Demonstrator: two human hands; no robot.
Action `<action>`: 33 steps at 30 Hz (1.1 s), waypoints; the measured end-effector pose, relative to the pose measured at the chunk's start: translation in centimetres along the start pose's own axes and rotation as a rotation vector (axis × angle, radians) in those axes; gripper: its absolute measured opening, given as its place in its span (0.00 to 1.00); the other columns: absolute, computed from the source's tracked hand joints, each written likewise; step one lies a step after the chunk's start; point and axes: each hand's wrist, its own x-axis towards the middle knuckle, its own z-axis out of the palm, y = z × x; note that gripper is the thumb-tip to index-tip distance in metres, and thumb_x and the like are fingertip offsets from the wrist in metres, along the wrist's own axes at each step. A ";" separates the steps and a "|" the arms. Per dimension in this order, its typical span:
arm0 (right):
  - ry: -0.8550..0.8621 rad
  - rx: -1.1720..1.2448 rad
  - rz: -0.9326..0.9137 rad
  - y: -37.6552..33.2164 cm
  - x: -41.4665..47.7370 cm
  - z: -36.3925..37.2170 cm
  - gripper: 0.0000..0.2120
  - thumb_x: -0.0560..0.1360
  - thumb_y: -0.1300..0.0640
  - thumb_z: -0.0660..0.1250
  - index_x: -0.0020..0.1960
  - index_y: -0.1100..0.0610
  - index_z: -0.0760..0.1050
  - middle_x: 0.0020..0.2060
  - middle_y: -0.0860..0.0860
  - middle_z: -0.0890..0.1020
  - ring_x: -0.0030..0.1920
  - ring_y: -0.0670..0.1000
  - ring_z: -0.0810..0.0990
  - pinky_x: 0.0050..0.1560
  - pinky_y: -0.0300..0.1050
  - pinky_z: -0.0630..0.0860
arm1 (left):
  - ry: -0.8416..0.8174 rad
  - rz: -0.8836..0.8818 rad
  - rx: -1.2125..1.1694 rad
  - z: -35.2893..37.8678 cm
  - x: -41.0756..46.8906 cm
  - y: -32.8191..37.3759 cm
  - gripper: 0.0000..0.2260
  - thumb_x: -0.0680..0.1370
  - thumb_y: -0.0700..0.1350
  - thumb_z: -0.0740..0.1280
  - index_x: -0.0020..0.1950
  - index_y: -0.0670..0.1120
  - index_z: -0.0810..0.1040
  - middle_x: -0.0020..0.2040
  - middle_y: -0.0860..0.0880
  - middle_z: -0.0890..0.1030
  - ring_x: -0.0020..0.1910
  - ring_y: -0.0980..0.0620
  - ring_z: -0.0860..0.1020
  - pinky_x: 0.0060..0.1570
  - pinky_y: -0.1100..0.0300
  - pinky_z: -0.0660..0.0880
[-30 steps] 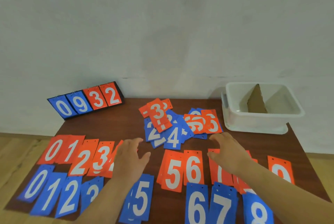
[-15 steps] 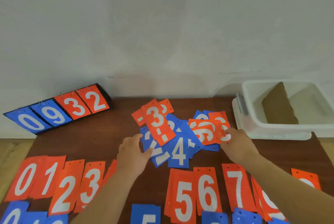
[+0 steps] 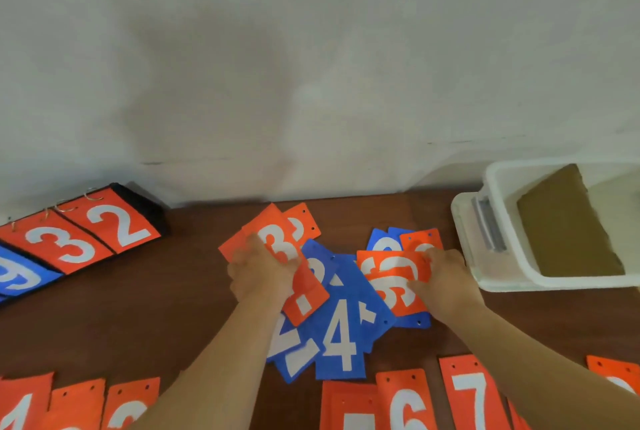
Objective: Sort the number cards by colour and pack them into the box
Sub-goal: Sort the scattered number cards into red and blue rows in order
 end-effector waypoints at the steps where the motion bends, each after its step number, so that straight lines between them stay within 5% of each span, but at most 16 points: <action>1: -0.014 0.016 0.019 0.0 0.2 0.1 0.31 0.70 0.45 0.75 0.70 0.46 0.69 0.58 0.54 0.74 0.55 0.56 0.79 0.57 0.48 0.75 | 0.004 -0.011 0.015 0.3 -0.1 0.2 0.45 0.68 0.66 0.74 0.77 0.55 0.55 0.71 0.42 0.67 0.67 0.36 0.69 0.61 0.41 0.74; 12: 0.008 0.254 0.023 0.8 0.3 0.5 0.19 0.76 0.51 0.69 0.65 0.46 0.71 0.55 0.49 0.81 0.48 0.51 0.79 0.43 0.42 0.77 | 0.022 -0.073 -0.173 0.6 -0.5 -0.4 0.42 0.69 0.58 0.79 0.75 0.58 0.58 0.69 0.42 0.67 0.61 0.38 0.77 0.53 0.42 0.80; 18: 0.155 0.334 -0.026 1.3 -2.0 -1.4 0.10 0.80 0.48 0.66 0.60 0.49 0.75 0.51 0.48 0.82 0.48 0.50 0.81 0.46 0.46 0.81 | 0.081 0.103 -0.287 -1.1 -1.8 -2.1 0.25 0.79 0.49 0.71 0.74 0.53 0.66 0.67 0.47 0.76 0.63 0.44 0.78 0.56 0.46 0.80; 24: 0.177 0.322 -0.051 1.5 -4.2 -2.6 0.10 0.82 0.51 0.62 0.61 0.50 0.76 0.51 0.49 0.83 0.44 0.48 0.79 0.36 0.34 0.72 | 0.060 0.131 -0.252 -3.0 -3.9 -4.8 0.22 0.82 0.50 0.65 0.76 0.54 0.66 0.68 0.47 0.77 0.65 0.44 0.77 0.55 0.48 0.78; 30: 0.328 0.250 -0.079 0.7 -7.1 -4.4 0.13 0.80 0.55 0.62 0.64 0.49 0.75 0.56 0.49 0.80 0.51 0.52 0.81 0.49 0.50 0.80 | 0.067 0.112 -0.164 -4.9 -6.2 -6.8 0.19 0.85 0.51 0.58 0.77 0.53 0.67 0.70 0.47 0.76 0.66 0.44 0.76 0.59 0.46 0.77; 33: 0.399 0.311 -0.103 0.5 -8.6 -5.6 0.12 0.81 0.54 0.63 0.64 0.49 0.75 0.54 0.48 0.80 0.48 0.49 0.80 0.46 0.47 0.80 | 0.096 0.137 -0.279 -6.0 -7.7 -7.4 0.17 0.84 0.47 0.60 0.74 0.53 0.71 0.69 0.47 0.77 0.67 0.44 0.76 0.60 0.46 0.77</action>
